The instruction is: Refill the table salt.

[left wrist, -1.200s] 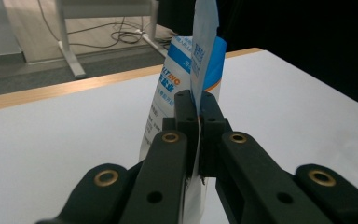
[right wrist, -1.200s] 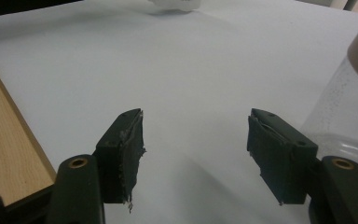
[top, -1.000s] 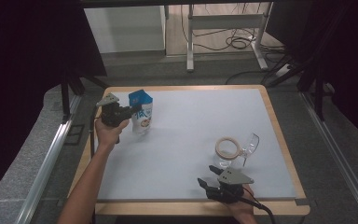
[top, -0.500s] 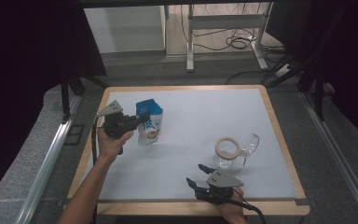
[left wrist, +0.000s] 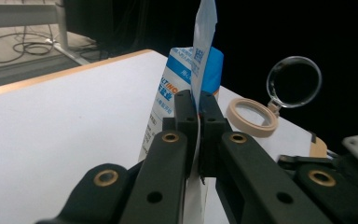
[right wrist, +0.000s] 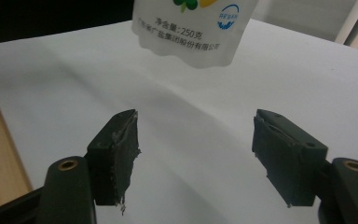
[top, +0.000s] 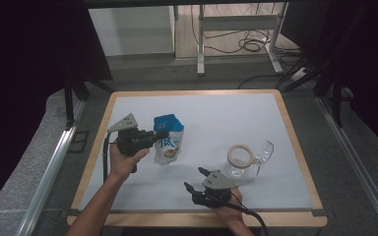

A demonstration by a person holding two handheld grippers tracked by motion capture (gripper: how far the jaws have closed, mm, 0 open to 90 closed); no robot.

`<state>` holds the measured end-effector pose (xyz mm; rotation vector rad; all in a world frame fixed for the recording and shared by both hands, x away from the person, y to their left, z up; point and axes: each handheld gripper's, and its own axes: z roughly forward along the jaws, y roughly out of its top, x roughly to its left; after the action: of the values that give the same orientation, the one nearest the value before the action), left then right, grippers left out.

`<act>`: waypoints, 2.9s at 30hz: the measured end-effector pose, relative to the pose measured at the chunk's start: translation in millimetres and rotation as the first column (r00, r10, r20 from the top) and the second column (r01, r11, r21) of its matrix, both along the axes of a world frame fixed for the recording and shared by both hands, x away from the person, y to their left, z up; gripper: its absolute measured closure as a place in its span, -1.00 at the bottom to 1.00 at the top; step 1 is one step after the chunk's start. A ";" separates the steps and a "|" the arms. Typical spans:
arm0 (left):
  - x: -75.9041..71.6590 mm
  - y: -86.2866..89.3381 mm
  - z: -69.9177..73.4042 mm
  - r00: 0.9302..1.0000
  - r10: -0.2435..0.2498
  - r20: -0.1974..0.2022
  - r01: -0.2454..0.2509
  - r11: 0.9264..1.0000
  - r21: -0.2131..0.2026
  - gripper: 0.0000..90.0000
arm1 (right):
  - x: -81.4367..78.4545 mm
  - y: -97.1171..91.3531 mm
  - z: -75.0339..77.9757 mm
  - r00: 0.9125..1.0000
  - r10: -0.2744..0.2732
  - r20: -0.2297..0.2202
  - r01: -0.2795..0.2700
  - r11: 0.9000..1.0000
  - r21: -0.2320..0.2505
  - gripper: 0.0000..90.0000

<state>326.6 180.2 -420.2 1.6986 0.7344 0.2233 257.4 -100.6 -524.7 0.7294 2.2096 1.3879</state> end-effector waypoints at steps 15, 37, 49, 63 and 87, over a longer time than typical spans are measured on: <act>-9.8 -25.1 2.3 0.999 -0.042 -0.008 0.042 0.999 -0.012 1.00 | 21.8 17.5 -5.9 0.994 -0.087 -0.059 0.085 0.996 -0.031 -0.41; -18.9 -54.9 17.8 0.996 -0.093 -0.007 0.093 0.995 -0.031 1.00 | 34.1 21.9 -1.5 0.986 -0.128 0.103 0.134 0.990 -0.050 -0.40; -11.9 -62.4 17.3 0.994 -0.105 -0.030 0.104 0.994 -0.043 1.00 | 24.1 17.8 -1.4 0.992 -0.068 0.109 0.070 0.998 -0.011 -0.19; -14.3 -78.3 21.4 0.987 -0.154 -0.043 0.152 0.987 -0.048 1.00 | 15.0 9.3 1.3 0.993 -0.062 0.096 0.062 0.998 -0.002 -0.19; -14.3 -84.7 30.3 0.982 -0.180 -0.049 0.175 0.980 -0.093 1.00 | 16.6 8.6 5.4 0.989 -0.065 0.136 0.057 0.996 0.063 -0.11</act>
<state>312.3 95.5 -389.8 1.6808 0.6210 0.0179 274.0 -92.0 -519.4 0.6942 2.0317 1.4340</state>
